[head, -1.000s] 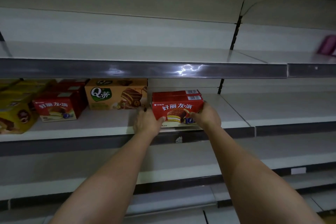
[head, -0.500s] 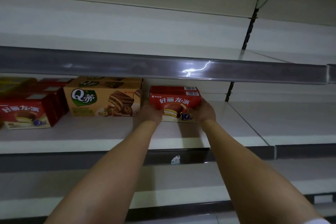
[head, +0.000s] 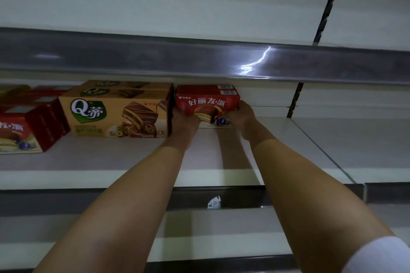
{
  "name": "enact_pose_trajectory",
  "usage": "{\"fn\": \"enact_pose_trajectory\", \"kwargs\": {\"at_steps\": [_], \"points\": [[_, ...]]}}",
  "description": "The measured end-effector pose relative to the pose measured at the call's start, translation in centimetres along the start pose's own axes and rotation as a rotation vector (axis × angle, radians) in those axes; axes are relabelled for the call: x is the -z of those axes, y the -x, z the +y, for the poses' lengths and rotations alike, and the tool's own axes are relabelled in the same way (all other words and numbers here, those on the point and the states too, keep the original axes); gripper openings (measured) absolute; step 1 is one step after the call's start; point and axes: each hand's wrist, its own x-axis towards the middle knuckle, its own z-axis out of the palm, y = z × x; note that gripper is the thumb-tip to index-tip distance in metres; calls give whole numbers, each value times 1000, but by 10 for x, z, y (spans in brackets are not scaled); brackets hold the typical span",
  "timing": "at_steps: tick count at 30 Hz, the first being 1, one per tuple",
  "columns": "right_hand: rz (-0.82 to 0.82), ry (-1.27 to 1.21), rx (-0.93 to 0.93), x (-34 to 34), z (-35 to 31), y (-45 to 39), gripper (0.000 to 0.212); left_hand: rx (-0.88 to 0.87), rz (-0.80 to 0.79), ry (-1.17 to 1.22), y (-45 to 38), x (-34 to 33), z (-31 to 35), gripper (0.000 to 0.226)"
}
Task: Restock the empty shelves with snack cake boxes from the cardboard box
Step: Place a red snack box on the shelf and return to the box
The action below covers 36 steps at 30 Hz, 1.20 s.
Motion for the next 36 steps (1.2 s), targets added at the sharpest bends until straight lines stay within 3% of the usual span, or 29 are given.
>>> {"fn": "enact_pose_trajectory", "kwargs": {"at_steps": [9, 14, 16, 21, 29, 36], "points": [[-9, -32, -1, -2, 1, -6, 31, -6, 68, 68, 4, -5, 1, 70], [-18, -21, -41, -5, -9, 16, 23, 3, 138, -54, 33, 0, 5, 63], [14, -52, -59, -4, -16, 29, 29, 56, 124, -135, 45, 5, 14, 57], [3, 3, -166, 11, -24, 62, 68, 78, -59, -311, 65, 27, 30, 49], [-114, 226, -205, 26, -28, 107, 65, 45, -205, -568, 100, 67, 40, 47], [-268, 306, -96, 20, -31, 140, 63, 60, -18, -659, 138, 110, 39, 42]]}}
